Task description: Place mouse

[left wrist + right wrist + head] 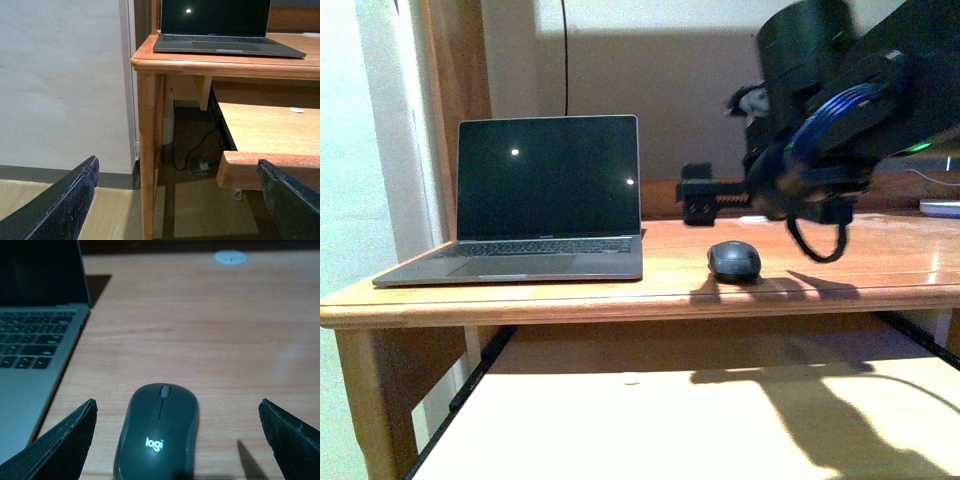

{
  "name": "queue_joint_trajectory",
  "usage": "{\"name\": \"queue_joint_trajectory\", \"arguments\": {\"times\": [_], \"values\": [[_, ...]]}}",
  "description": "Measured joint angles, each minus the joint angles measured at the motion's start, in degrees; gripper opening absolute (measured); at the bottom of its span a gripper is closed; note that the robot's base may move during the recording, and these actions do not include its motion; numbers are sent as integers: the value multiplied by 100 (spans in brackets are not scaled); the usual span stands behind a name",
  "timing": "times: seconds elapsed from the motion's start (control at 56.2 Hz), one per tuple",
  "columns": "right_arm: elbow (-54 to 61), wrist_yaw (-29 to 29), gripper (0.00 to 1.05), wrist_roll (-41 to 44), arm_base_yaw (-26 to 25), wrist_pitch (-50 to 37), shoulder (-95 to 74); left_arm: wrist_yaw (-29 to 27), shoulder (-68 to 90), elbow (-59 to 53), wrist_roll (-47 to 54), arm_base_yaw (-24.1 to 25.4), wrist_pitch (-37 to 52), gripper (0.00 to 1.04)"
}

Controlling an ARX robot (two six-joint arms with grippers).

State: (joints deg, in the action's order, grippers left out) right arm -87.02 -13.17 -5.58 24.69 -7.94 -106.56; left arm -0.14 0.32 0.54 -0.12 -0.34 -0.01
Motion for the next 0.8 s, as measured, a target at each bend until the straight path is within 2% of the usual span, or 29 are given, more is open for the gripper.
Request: {"name": "queue_joint_trajectory", "arguments": {"times": [0.267,0.498,0.676,0.8], "values": [[2752,2444,97,133,-892,-935,2354,2,0,0,0,0,0,97],[4942,4852,97,693,-2087,-1108,3851,0,-2,0,0,0,0,97],[5770,5960,97,1491,-2894,-590,4301,0,0,0,0,0,0,97],[6212,6293,97,2063,-3069,-295,4406,2,0,0,0,0,0,97]]}}
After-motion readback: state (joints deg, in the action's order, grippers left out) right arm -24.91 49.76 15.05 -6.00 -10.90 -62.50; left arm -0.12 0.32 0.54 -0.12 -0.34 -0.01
